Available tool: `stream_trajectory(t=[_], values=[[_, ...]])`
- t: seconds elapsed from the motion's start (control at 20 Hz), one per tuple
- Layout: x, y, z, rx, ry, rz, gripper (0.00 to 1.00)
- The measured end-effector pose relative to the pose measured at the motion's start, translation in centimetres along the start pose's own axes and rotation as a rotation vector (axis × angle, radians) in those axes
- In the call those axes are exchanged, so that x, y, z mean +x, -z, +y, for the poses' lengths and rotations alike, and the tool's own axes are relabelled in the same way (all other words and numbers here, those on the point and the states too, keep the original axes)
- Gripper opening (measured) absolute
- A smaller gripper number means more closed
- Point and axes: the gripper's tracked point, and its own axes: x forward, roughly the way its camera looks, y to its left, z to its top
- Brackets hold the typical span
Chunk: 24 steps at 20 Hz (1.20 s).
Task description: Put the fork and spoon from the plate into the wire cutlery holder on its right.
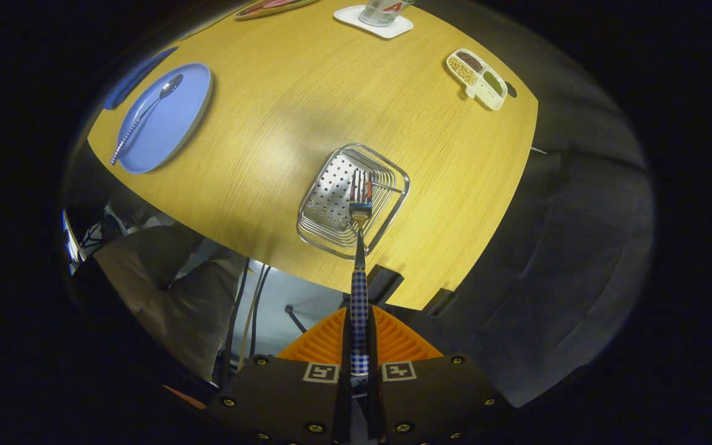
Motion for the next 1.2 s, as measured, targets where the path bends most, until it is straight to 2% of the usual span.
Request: stream_trajectory(t=[0.2,0.55,0.6,0.65,0.7,0.75,0.8,0.85,0.9,1.0,1.2], values=[[1.1,-1.0,0.8,-0.02,-0.029,0.025,0.11],[1.6,-1.7,1.5,0.031,-0.073,-0.044,0.14],[0.7,-1.8,1.6,0.04,-0.08,-0.064,0.22],[0.1,-1.9,1.6,0.053,-0.082,-0.094,0.34],[-0.2,-2.1,1.5,0.075,-0.074,-0.132,0.68],[-0.9,-2.4,1.4,0.109,-0.069,-0.173,0.73],[-1.8,-2.6,1.8,0.14,-0.083,-0.217,0.84],[-2.3,-2.9,1.8,0.167,-0.071,-0.253,1.0],[-2.5,-3.1,1.7,0.188,-0.054,-0.293,0.96],[-3.2,-3.5,1.7,0.231,-0.025,-0.355,0.96],[-4.9,-4.6,3.5,0.324,-0.034,-0.471,0.96]])
